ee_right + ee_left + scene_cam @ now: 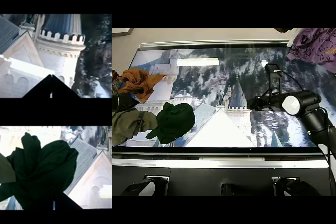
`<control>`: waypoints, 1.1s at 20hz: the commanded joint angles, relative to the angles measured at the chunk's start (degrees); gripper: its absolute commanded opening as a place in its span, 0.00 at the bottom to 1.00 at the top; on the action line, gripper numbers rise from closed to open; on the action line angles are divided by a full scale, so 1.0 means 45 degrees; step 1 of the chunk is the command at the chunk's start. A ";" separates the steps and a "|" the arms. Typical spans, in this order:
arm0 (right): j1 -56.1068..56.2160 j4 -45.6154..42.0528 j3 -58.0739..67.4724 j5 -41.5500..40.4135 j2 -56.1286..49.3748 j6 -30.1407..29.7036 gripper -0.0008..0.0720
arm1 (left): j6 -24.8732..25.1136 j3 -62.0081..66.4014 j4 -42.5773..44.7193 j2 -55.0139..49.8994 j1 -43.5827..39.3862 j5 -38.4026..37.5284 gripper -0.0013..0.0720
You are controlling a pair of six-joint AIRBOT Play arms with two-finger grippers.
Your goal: Fold the clothes and pants, and hang the long-sleeved shirts on hangers.
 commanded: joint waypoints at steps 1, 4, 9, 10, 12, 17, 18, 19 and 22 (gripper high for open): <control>0.0010 0.0000 0.0015 0.0005 -0.0005 0.0005 0.06 | 0.0000 -0.0005 0.0005 0.0010 -0.0005 0.0000 0.05; 0.0010 0.0000 0.0015 0.0005 -0.0005 0.0005 0.06 | 0.0000 -0.0005 0.0000 0.0010 -0.0005 0.0000 0.05; 0.0010 0.0000 0.0015 0.0000 -0.0005 0.0005 0.06 | 0.0000 -0.0005 0.0005 0.0010 -0.0005 0.0000 0.05; 0.0010 0.0000 0.0015 0.0000 -0.0005 0.0005 0.06 | 0.0000 -0.0005 0.0005 0.0010 -0.0005 0.0000 0.05; 0.0010 0.0000 0.0015 0.0000 -0.0005 0.0005 0.06 | 0.0000 -0.0005 0.0005 0.0010 -0.0005 0.0000 0.05; 0.0010 0.0000 0.0015 0.0000 -0.0005 0.0005 0.06 | 0.0000 -0.0005 0.0005 0.0010 -0.0005 0.0000 0.05; 0.0010 0.0000 0.0015 0.0005 -0.0005 0.0005 0.06 | 0.0000 -0.0005 0.0005 0.0010 -0.0005 0.0005 0.05; 0.0010 0.0000 0.0015 0.0000 -0.0005 0.0005 0.06 | 0.0000 -0.0005 0.0005 0.0010 -0.0010 0.0005 0.05; 0.0005 0.0000 0.0015 -0.0160 -0.0005 0.0005 0.06 | -0.0005 -0.0005 0.0000 0.0010 -0.0005 0.0005 0.05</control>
